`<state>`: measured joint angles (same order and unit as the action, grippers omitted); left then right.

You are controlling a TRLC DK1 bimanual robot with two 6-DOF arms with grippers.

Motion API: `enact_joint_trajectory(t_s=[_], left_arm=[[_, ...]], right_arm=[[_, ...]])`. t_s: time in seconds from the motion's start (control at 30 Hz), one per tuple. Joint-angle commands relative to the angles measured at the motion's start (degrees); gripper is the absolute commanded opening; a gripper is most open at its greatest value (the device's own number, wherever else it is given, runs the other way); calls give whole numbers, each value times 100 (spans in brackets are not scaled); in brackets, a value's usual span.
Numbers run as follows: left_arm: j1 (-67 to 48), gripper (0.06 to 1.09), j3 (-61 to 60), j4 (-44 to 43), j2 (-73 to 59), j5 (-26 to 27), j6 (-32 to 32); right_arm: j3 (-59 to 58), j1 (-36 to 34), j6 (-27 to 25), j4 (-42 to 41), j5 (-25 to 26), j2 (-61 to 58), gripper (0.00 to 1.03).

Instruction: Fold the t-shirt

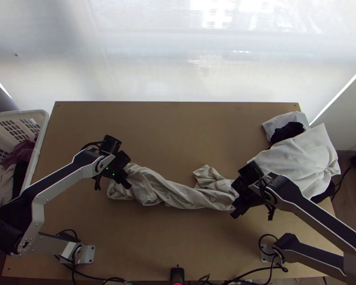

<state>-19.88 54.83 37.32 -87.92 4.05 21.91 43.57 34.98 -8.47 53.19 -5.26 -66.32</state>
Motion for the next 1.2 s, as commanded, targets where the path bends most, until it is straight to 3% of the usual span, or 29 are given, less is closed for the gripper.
enact_joint_trajectory(t_s=[0.0, 0.1, 0.33, 0.47, 0.77, 0.93, 1.17], left_arm=[[37, 10, -69, 12, 29, 104, -152], [46, 10, -16, 311, 161, 219, -240], [-201, 10, 722, 2042, 943, 974, -486], [-895, 10, 1144, 2649, 1453, 1388, -1005], [-2248, 10, 2304, 2886, 1137, 2187, -1725], [-3338, 10, 3359, 2895, 240, 2161, -1664], [-3962, 10, 5372, 2895, -1210, 2161, -1585]], right_arm=[[-147, 44, -137, -353, -169, -12, 3], [-156, 79, -146, -362, -169, -12, 3], [310, -264, -155, -397, -160, 85, 3], [951, -475, -111, -678, -160, -74, 3], [2287, -387, 144, -1153, -169, -1225, 3], [3201, -299, 135, -1460, -160, -2209, 3], [4696, -308, 293, -1460, -169, -3326, 3]])
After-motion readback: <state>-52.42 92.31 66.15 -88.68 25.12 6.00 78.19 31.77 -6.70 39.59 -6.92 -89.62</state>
